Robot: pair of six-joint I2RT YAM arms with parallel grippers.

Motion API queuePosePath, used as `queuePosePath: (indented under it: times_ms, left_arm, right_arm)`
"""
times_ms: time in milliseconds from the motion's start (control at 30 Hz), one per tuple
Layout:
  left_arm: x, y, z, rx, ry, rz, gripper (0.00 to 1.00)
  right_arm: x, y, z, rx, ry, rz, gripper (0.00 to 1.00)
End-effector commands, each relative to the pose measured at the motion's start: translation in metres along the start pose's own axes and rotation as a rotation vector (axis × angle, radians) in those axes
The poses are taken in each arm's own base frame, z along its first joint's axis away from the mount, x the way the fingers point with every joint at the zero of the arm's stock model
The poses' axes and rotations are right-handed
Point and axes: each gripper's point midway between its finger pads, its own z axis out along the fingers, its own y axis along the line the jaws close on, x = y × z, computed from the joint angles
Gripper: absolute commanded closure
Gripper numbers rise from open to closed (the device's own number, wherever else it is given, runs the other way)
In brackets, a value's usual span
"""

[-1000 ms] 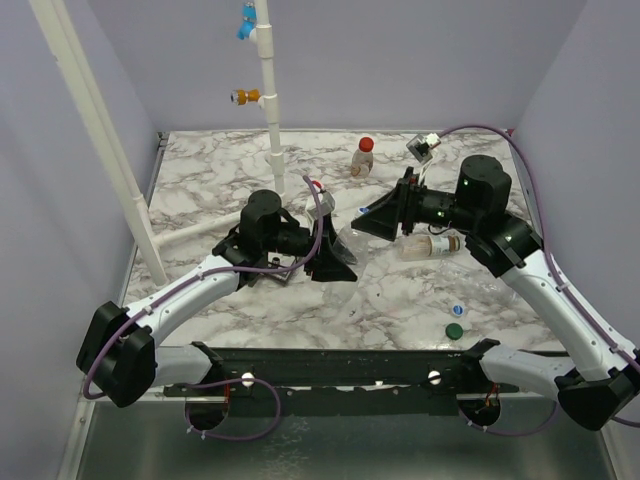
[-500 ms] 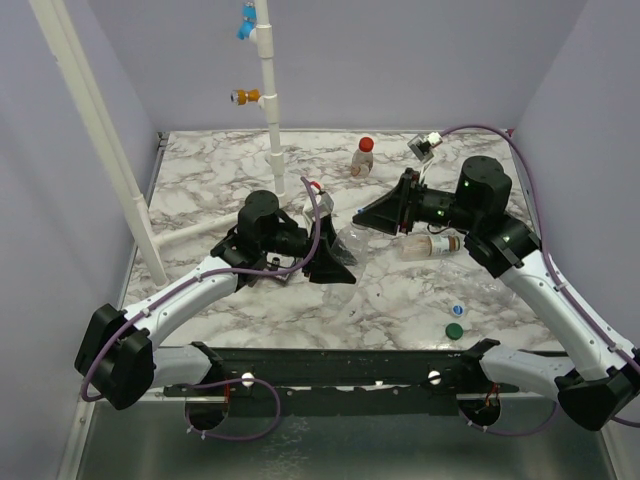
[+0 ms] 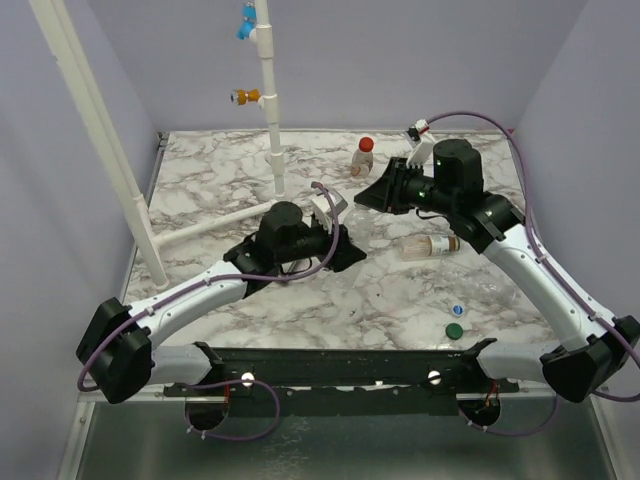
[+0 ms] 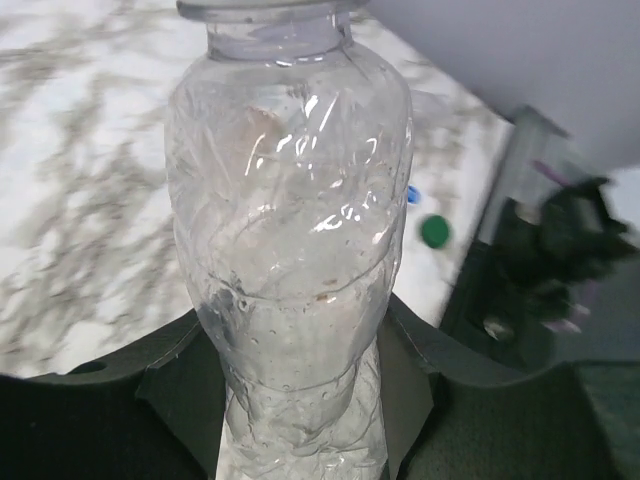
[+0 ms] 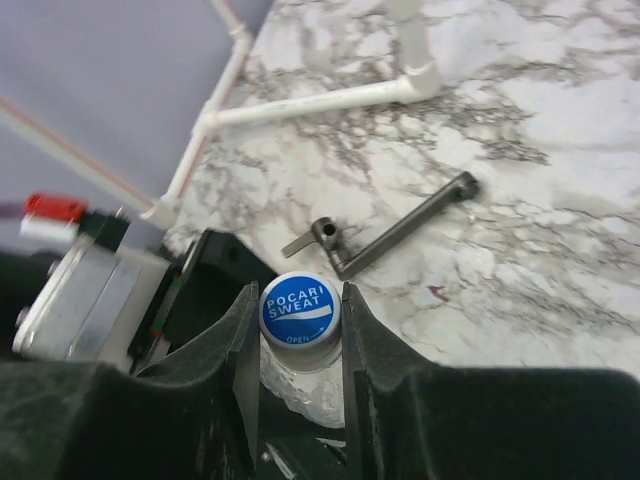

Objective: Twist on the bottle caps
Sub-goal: Screw the bottle cap onto the plastic bottle.

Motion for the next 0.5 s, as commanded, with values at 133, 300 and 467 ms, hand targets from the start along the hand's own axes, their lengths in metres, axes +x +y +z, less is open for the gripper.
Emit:
queuePosePath:
  times_ms: [133, 300, 467]
  left_arm:
    - [-0.06, 0.074, 0.015, -0.738, -0.191, 0.221, 1.0]
    - [-0.055, 0.067, 0.036, -0.776, -0.149, 0.269, 1.0]
    - [-0.04, 0.05, 0.045, -0.589, -0.09, 0.263, 1.0]
  right_arm:
    - [0.033, -0.076, 0.012, 0.45, 0.111, 0.228, 1.0]
    - [0.03, -0.078, 0.018, 0.467, 0.09, 0.264, 0.97]
    - [0.008, -0.067, 0.008, 0.436, 0.013, 0.224, 0.55]
